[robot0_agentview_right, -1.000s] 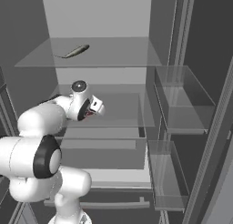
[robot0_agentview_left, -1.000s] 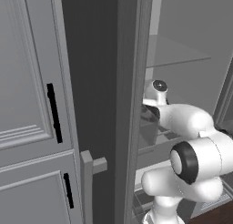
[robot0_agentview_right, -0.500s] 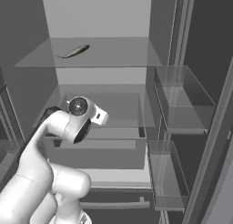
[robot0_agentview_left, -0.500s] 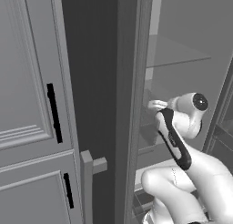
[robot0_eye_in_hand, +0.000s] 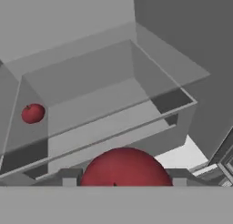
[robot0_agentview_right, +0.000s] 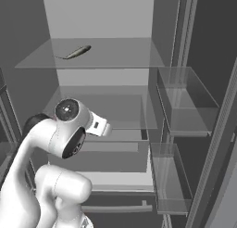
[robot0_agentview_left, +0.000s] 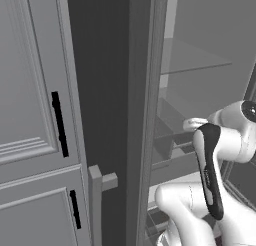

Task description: Place one tomato and one fish in each tupperware on the nearby counter, to pack two identical lunches.

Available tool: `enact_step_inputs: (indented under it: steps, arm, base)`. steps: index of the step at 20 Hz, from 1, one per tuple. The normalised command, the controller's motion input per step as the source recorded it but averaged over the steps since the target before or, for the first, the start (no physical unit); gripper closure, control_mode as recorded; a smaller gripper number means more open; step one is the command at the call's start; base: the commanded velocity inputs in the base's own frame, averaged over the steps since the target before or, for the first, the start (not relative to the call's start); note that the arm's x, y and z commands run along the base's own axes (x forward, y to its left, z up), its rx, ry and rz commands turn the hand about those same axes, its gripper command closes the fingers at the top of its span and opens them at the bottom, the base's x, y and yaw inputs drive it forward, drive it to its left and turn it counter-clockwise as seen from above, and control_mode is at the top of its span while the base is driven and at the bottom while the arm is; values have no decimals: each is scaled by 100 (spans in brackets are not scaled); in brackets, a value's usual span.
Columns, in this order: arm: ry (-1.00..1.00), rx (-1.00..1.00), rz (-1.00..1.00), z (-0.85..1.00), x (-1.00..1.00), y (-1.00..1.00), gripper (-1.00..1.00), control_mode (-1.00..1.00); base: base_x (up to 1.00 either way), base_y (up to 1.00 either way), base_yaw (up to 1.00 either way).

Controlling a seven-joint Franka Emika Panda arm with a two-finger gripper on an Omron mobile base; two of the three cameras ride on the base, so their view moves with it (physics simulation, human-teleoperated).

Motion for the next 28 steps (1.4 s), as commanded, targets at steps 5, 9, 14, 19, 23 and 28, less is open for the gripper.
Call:
enact_step_inputs:
  steps: [5, 9, 14, 19, 23, 28]
  arm:
    - [13, -17, 10, -13, -60, 0, 100, 100]
    - [0, 0, 0, 0, 0, 0, 100, 100]
    - [0, 0, 0, 0, 0, 0, 100, 100]
    - [0, 0, 0, 0, 0, 0, 100, 100]
    - [0, 0, 0, 0, 0, 0, 100, 100]
    - [0, 0, 0, 0, 0, 0, 100, 100]
  base:
    - [-40, -4, 9]
    - [-100, -13, 45]
    - [-75, -6, 79]
    - [-34, 4, 95]
    - [-41, 31, 89]
    - [-48, 44, 86]
